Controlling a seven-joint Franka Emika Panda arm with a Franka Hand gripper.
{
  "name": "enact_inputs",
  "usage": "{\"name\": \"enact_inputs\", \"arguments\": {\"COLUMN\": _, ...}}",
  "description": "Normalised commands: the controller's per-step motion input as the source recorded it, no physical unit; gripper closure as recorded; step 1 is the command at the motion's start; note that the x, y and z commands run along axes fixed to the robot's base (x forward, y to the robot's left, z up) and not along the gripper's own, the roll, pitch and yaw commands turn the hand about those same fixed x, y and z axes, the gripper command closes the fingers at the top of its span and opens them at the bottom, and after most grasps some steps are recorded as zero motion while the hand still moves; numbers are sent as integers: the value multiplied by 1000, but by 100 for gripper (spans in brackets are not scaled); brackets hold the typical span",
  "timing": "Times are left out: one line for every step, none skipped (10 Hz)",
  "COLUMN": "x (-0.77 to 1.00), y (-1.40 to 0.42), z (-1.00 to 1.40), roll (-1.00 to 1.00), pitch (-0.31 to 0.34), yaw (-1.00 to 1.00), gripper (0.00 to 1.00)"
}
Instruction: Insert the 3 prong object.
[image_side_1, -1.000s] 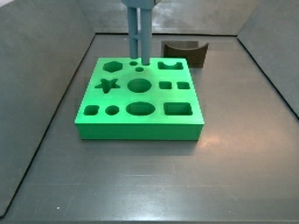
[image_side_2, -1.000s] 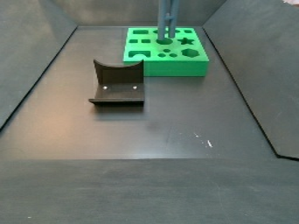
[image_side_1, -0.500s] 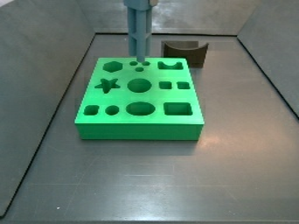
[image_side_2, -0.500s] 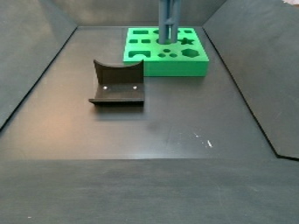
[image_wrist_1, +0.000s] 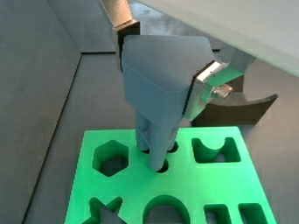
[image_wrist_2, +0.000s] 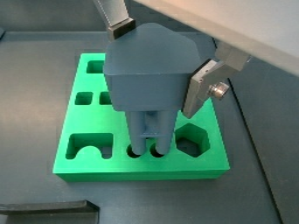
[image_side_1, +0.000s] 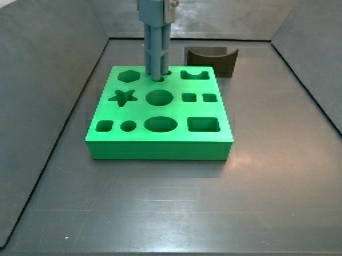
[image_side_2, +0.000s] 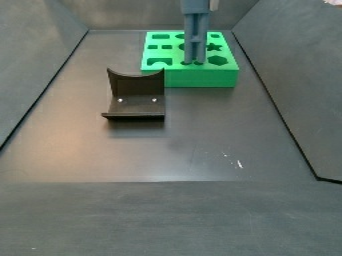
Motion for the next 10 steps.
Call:
{"name": "enact_inputs", "arguments": {"x": 0, "y": 54, "z": -386, "roll": 0, "pitch": -16, "yaw": 123, "gripper": 100}}
{"name": "enact_inputs", "arguments": {"x": 189, "y": 60, "z": -583, "roll": -3, "pitch": -7, "yaw": 189, "gripper": 100}}
{"name": "enact_inputs", "arguments": {"x": 434, "y": 63, "z": -729, "roll": 0, "pitch": 0, "yaw": 183, "gripper": 100}}
{"name": "enact_inputs", "arguments": {"x": 434, "y": 23, "z": -760, "roll": 0, "pitch": 0, "yaw": 126, "gripper": 100}}
{"name": "enact_inputs", "arguments": {"x": 289, "y": 0, "z": -700, "roll": -74, "pitch": 0, "yaw": 0, "gripper": 100}}
{"name": "enact_inputs", "arguments": {"x": 0, "y": 0, "z": -626, "roll": -64, "pitch": 0, "yaw": -71, "gripper": 100}}
{"name": "enact_inputs", "arguments": {"x": -63, "y": 0, "z": -589, "roll": -33, "pitch": -4, "yaw": -31, "gripper": 100}}
{"name": "enact_inputs", "arguments": {"x": 0, "y": -6, "z": -497, "roll": 0, "pitch": 0, "yaw": -60, "gripper": 100}}
{"name": "enact_inputs", "arguments": {"x": 0, "y": 0, "z": -131, "roll": -13, "pitch": 0, "yaw": -40, "gripper": 100}}
{"name": "enact_inputs", "arguments": {"x": 0, "y": 0, "z": 0, "roll": 0, "pitch": 0, "yaw": 0, "gripper": 100}}
